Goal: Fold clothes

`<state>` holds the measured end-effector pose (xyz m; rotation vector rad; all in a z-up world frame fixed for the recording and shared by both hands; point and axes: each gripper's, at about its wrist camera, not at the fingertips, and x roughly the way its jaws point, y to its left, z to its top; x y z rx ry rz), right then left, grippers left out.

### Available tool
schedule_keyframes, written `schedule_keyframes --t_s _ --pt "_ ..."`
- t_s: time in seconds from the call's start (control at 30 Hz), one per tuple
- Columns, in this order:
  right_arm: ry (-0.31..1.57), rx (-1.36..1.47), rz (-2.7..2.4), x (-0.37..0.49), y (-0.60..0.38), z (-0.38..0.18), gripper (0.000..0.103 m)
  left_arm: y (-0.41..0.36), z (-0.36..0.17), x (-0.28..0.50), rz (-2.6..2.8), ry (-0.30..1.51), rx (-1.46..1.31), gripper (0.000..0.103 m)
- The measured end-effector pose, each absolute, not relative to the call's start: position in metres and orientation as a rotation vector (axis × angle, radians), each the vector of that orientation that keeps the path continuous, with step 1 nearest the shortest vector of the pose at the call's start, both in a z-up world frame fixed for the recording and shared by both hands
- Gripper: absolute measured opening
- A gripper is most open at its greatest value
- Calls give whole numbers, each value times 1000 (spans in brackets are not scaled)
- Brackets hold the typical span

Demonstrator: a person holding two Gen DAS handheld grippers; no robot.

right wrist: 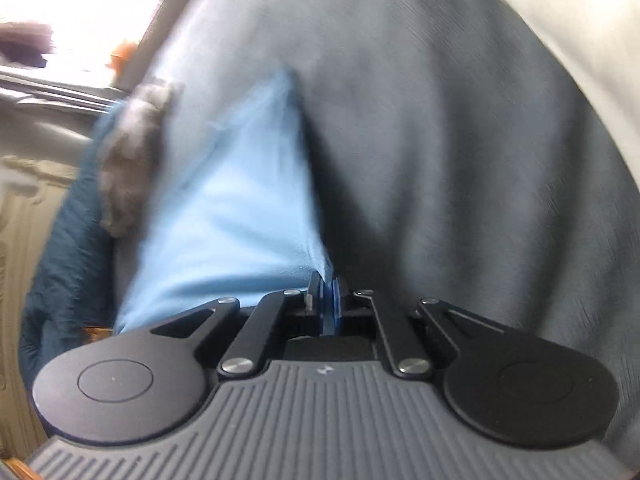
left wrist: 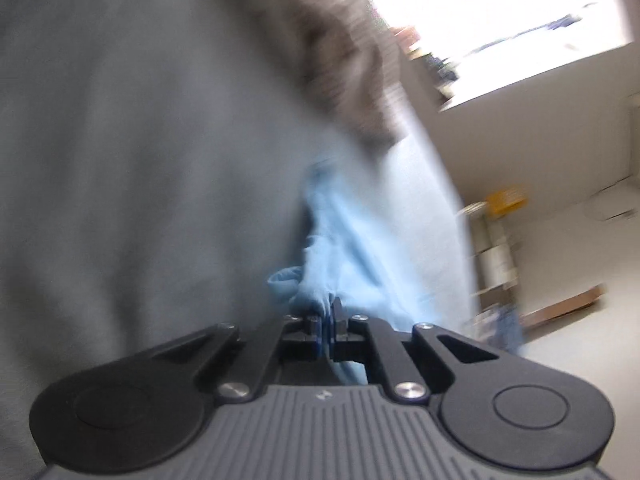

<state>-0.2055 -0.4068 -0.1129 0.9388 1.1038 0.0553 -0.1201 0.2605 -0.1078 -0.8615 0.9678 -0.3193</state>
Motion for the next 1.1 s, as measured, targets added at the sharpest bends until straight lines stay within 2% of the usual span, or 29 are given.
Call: schedule_keyframes --t_s 0.1,0.2,0.27,0.4,0.5,0.53,0.63,0.7,0.9,1.1 --pt "1156 991 11 -209 -408 -136 2 266 -124 -120 -268 1008 -872 3" --pt "1094 946 57 -207 -409 -113 2 265 -102 -121 -314 945 -819 4" --pt "1086 925 70 -207 -411 -103 2 267 -105 -120 -312 975 -783 4" --pt "1149 929 51 -211 -408 -122 3 261 -130 -120 -253 1071 -702 6" --pt "1191 911 44 -212 -405 -134 3 262 -130 -117 -248 1082 -697 14" --pt "1205 906 42 -212 -404 -137 6 262 -123 -115 -246 1078 -680 20" --pt "1216 829 29 -210 -412 -118 19 261 -92 -113 -206 1020 -579 49" --pt "1200 742 7 -207 -417 -100 23 263 -73 -108 -188 978 -520 51" --pt "1142 509 31 -193 -425 -70 25 251 -37 -77 -185 924 -353 53" --pt "1031 113 160 -147 -355 -27 25 218 -32 -74 -226 981 -187 61"
